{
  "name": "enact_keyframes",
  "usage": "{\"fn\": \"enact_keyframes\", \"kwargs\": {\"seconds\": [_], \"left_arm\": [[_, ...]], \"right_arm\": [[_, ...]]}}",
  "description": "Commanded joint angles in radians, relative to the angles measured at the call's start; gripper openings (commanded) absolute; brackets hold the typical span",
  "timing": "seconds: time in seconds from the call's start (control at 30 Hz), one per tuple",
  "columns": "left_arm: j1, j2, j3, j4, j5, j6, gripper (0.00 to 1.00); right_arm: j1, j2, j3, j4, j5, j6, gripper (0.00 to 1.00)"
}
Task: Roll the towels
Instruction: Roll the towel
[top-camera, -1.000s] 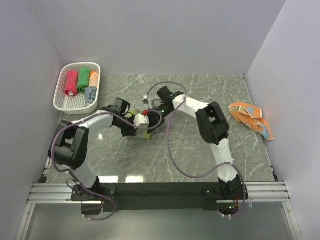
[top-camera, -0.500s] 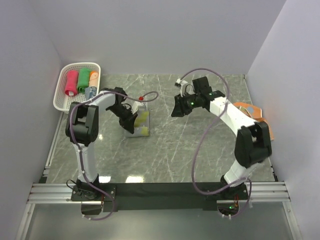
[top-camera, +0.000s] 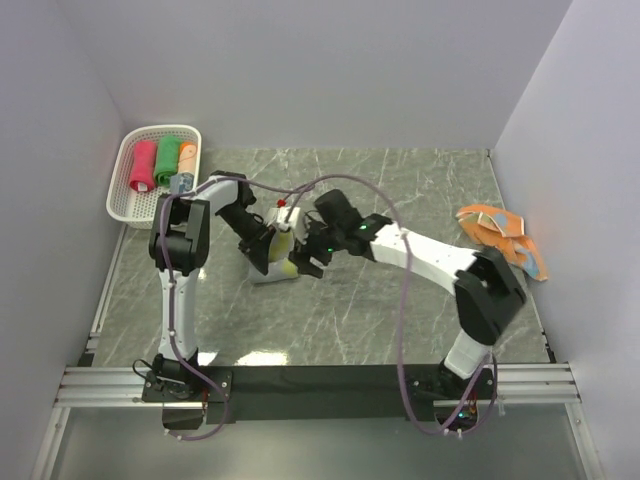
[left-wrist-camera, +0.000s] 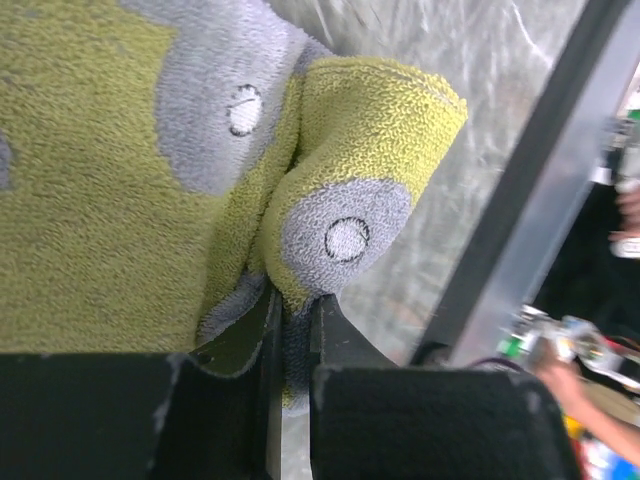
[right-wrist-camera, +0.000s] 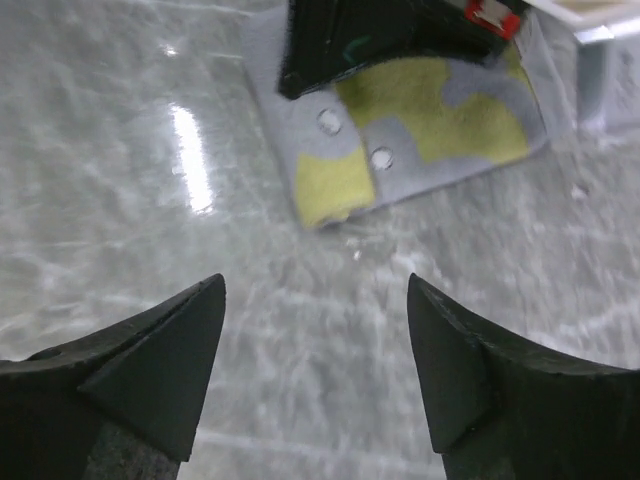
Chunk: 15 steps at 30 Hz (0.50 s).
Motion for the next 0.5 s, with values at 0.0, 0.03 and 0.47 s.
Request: {"fn": "enact_keyframes", "kwargs": {"seconds": [0.0,0.03,0.47], "left_arm": [[-0.005,0.109,-0.041,0.071,-0.19,0.039,0.11],[-0.004,0.113,-0.038,0.069,-0.19,0.041,0.11],[0.006,0.123,-0.018,0.077,-0.195,0.035,0.14]], "right_arm": [[0.047,0.097,0.062,0.117,0.1,-0.093,0.83],[0.073,0.147,0.088,0.118,0.11,-0.134,0.83],[0.158,0.325,0.191,0.09,-0.001,-0.221,0.7]]}}
